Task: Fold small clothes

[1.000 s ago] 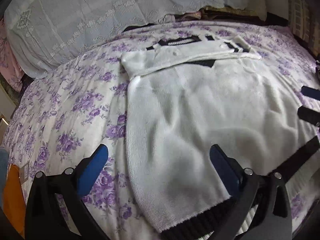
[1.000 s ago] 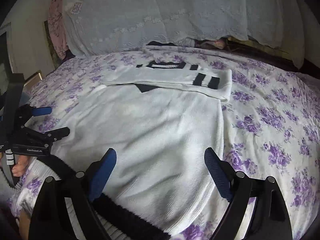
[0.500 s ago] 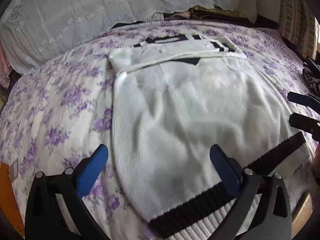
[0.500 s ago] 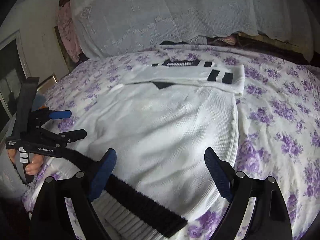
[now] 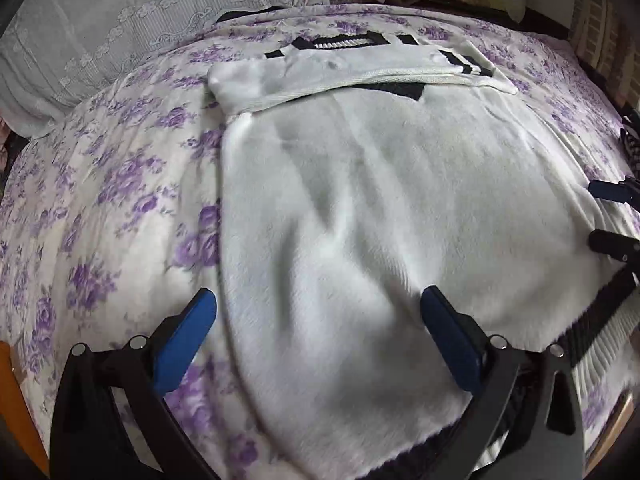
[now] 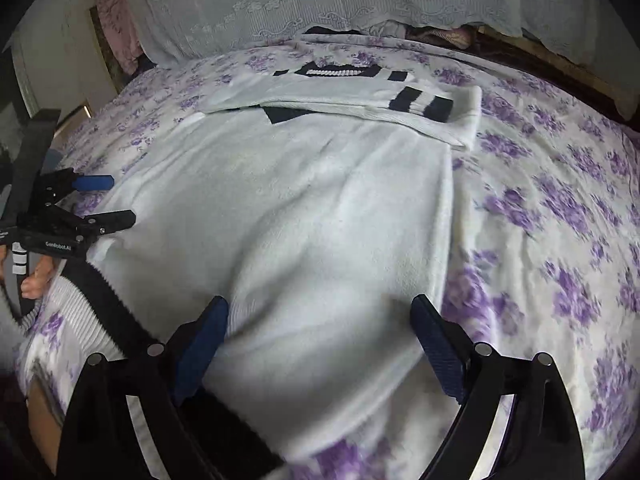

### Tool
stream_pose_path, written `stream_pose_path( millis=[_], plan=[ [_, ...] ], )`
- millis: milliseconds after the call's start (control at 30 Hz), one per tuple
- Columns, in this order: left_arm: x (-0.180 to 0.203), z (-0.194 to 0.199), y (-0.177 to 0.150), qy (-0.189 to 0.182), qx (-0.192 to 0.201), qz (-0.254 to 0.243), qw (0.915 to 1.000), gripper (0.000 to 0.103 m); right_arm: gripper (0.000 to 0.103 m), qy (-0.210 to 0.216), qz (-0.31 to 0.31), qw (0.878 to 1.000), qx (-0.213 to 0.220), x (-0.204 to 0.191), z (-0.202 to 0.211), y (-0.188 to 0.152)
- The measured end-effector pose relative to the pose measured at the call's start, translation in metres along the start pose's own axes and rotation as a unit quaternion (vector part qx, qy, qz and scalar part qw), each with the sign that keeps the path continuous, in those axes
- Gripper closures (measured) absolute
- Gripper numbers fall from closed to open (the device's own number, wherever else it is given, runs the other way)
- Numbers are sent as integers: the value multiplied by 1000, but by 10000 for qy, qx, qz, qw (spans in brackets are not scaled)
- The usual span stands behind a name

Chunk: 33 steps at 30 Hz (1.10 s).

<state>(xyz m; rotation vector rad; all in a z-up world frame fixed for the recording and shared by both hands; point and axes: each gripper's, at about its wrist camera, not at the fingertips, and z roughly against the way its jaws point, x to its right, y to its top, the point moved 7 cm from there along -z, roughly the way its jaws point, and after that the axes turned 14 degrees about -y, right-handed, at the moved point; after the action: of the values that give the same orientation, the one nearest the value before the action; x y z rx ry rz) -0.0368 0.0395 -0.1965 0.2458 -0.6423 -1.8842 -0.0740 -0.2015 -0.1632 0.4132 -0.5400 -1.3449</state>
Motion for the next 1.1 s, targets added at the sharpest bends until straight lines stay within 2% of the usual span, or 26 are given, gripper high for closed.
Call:
stream_pose_path(
  millis=[67,100,200,267,300,367,433,467,500,600,700,800,867,933,1000,1033,1100],
  plan=[
    [-18,11,-16,538,-35,44,9985,4,5,-699,-92,9975,-74,26,4,-14],
    [-22,19,-20,522,32,133,9985,4,5,-884,-188,9959,-64,36,8,-19],
    [-17,39,-15,178,289,346,9988,4,5,-507,-408,9975,270,32,31,-11],
    [3,46,-5,1,411,116,9991,4,5,-336,-150,9976,594,6,47,3],
    [13,44,-3,24,391,-73,9992,4,4,-252,61,9975,659,-10,50,6],
    [28,30,-7,204,185,-421,9987,4,4,-170,503,9971,544,-37,42,3],
    [30,8,-23,468,-160,-681,9965,4,4,-377,882,9952,199,-48,20,-16],
    [29,8,-28,426,-5,-623,9971,4,4,-300,830,9960,150,-46,15,-24],
    [25,12,-32,325,84,-464,9984,4,3,-80,572,9982,164,-39,18,-25],
    [17,23,-39,-15,-8,-149,9999,4,3,31,5,9999,-100,-9,23,-33],
    [9,35,-48,-438,54,230,9988,4,3,249,-373,9989,-113,11,32,-46],
    [5,38,-62,-1226,-82,743,9896,5,3,637,-551,9964,-129,16,39,-56],
    [4,38,-69,-1587,-98,1041,9818,5,3,950,-897,9914,-53,22,43,-60],
    [4,42,-70,-1906,-7,1254,9736,4,3,1681,-1500,9743,-74,28,50,-57],
    [5,42,-66,-2230,41,1430,9643,4,3,2743,-1922,9421,-186,22,55,-54],
    [6,40,-64,-2358,27,1519,9599,4,3,2923,-1999,9348,-271,19,54,-53],
    [6,32,-58,-2527,-27,1602,9542,4,3,2784,-2054,9369,-512,15,39,-53]
  ],
)
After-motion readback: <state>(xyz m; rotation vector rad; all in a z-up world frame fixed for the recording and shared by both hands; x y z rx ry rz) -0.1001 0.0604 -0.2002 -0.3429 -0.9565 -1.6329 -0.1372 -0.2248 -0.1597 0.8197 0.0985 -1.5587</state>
